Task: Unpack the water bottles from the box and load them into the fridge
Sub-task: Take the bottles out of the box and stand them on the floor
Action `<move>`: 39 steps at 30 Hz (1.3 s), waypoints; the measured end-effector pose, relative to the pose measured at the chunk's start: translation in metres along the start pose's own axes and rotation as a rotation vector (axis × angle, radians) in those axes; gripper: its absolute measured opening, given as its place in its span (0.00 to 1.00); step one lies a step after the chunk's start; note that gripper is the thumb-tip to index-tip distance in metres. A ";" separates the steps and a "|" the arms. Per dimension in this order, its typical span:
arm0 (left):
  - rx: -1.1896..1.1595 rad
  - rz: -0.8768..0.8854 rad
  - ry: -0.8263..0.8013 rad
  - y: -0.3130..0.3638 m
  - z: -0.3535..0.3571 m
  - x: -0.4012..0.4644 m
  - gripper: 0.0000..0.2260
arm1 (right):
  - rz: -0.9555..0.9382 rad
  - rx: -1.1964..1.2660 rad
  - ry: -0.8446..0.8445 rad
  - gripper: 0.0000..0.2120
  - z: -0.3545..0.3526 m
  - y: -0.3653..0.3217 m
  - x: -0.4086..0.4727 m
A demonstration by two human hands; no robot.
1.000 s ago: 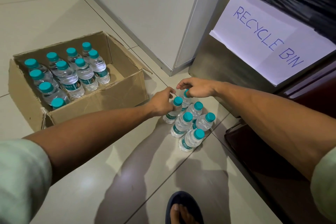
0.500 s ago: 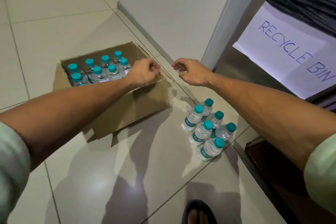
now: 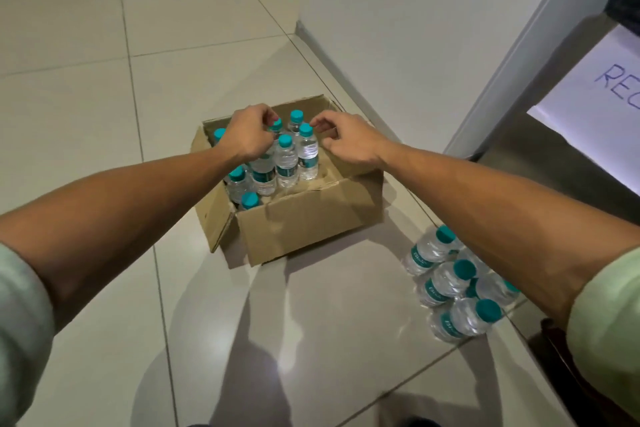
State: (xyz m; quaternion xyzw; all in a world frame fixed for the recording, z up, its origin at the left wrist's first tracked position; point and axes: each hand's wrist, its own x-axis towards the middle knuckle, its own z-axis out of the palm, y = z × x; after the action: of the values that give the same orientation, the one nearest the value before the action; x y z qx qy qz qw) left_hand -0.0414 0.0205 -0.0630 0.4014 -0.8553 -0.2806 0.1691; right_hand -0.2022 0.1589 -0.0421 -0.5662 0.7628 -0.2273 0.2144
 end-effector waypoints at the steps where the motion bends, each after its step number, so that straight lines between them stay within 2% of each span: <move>1: 0.061 0.005 -0.008 -0.005 -0.003 0.000 0.16 | -0.005 -0.003 -0.002 0.22 0.005 -0.004 0.004; 4: 0.227 -0.022 -0.017 -0.022 -0.013 0.002 0.18 | -0.013 -0.006 -0.028 0.23 0.018 -0.016 0.014; 8: 0.302 -0.034 -0.095 -0.040 -0.024 -0.001 0.19 | -0.044 0.006 -0.102 0.20 0.038 -0.031 0.024; 14: 0.620 0.159 -0.180 -0.061 -0.026 -0.013 0.15 | -0.072 -0.145 -0.237 0.15 0.078 -0.047 0.026; 17: 0.709 0.265 -0.285 -0.065 -0.029 -0.015 0.16 | -0.029 -0.218 -0.364 0.22 0.089 -0.054 0.028; 20: 0.729 0.325 -0.437 -0.061 -0.032 -0.017 0.18 | -0.008 -0.257 -0.463 0.24 0.094 -0.060 0.030; 24: 0.754 0.267 -0.587 -0.055 -0.023 -0.022 0.20 | -0.006 -0.228 -0.499 0.25 0.099 -0.066 0.031; 30: 0.767 0.199 -0.570 -0.049 -0.012 -0.022 0.17 | 0.037 -0.223 -0.512 0.22 0.106 -0.069 0.035; 34: 0.750 0.192 -0.617 -0.047 -0.004 -0.022 0.17 | 0.074 -0.211 -0.460 0.22 0.115 -0.071 0.034; 39: 0.687 0.173 -0.597 -0.045 -0.005 -0.022 0.17 | 0.047 -0.228 -0.414 0.21 0.117 -0.070 0.032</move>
State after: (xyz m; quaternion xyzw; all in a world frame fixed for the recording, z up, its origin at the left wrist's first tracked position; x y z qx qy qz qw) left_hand 0.0014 0.0122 -0.0886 0.2630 -0.9403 -0.0690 -0.2047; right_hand -0.0881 0.0983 -0.0973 -0.6035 0.7362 -0.0138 0.3059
